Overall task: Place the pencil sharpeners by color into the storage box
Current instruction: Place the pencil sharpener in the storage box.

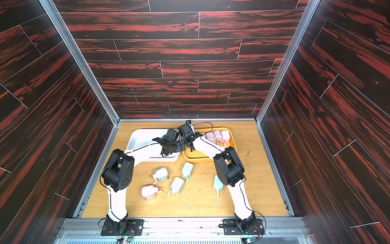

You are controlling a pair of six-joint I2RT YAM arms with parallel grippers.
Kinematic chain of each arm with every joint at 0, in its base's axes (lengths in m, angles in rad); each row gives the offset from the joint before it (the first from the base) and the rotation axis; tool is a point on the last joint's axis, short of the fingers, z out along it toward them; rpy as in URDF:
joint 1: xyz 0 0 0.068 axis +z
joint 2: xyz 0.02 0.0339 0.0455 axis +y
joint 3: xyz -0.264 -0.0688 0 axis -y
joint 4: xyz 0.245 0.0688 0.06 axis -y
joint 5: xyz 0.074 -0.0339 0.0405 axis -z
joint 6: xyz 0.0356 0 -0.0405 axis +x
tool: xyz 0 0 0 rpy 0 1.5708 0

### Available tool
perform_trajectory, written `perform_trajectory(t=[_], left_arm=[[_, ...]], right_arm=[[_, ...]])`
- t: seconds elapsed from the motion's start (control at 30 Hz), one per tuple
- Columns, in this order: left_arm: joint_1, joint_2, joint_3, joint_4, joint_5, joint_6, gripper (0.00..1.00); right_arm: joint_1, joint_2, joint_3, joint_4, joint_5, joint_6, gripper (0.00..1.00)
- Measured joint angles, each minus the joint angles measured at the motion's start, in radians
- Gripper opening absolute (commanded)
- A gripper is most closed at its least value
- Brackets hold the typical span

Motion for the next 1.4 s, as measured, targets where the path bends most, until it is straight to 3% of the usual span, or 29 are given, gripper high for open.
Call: perform_trajectory(t=[0.37,0.9,1.23,1.27,1.3,1.4], left_arm=[[0.003,0.0,0.0,-0.003,0.005,-0.008,1.0],[0.005,0.0,0.0,-0.003,0.008,-0.008,1.0],[0.007,0.003,0.003,-0.004,0.006,-0.002,1.0],[0.007,0.004,0.005,-0.005,-0.001,0.0,1.0],[0.008,0.006,0.009,-0.007,-0.009,0.003,1.0],[0.016,0.018,0.024,-0.013,-0.032,0.011,1.0]], right_arm=[[-0.005,0.049,0.026,-0.003,0.005,0.014,0.48],[-0.005,0.063,0.042,-0.021,0.024,0.02,0.7],[-0.005,0.046,0.042,-0.034,0.022,0.024,0.78],[-0.005,0.035,0.038,-0.034,0.022,0.024,0.94],[-0.005,0.019,0.026,-0.032,0.021,0.029,0.99],[-0.005,-0.054,-0.04,-0.013,0.021,0.036,0.99]])
